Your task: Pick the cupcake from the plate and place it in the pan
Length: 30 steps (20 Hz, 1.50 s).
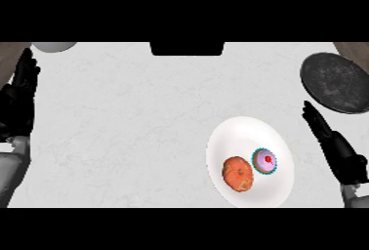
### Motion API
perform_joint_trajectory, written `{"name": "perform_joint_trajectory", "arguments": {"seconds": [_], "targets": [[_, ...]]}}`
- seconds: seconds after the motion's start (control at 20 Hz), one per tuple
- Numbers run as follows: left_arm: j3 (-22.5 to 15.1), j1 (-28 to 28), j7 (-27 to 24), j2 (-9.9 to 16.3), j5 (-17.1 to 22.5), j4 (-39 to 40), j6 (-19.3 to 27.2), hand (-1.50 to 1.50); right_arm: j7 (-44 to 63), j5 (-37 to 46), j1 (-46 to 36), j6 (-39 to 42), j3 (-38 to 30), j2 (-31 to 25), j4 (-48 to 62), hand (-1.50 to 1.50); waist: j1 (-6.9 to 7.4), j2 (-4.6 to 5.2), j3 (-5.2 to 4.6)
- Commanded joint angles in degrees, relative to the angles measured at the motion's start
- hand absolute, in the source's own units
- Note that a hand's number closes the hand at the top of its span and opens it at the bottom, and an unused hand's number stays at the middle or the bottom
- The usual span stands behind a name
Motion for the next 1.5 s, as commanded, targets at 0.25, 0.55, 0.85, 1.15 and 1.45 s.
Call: {"name": "perform_joint_trajectory", "arguments": {"seconds": [0.25,0.55,0.85,1.15,1.45], "targets": [[-2.4,0.36,-3.18,-7.37,5.92,-1.02,-5.27,0.0,-7.59,-8.09,-6.32,27.72,7.31,-0.72,2.12,1.5,3.3,0.35,1.21],[-1.85,5.24,-2.15,-8.53,7.67,-2.76,-5.8,0.0,-27.81,3.4,3.54,10.54,-6.38,-9.07,1.61,-1.5,-0.74,-0.85,1.16],[-0.25,6.73,-4.95,-8.11,8.43,-2.27,-8.67,0.0,-29.1,3.06,8.47,17.49,-13.83,-21.61,-4.19,-1.5,-0.29,-0.54,1.04],[-0.58,5.08,-4.35,-9.76,7.34,-1.01,-7.07,0.0,-16.56,6.34,6.92,23.47,-15.71,-34.81,-13.83,-1.5,-0.66,-0.62,0.92],[1.51,2.41,-3.74,-8.87,8.21,1.69,-11.07,0.0,1.14,3.27,1.79,24.85,-17.17,-32.64,-25.06,-1.5,0.28,-0.35,1.03]]}}
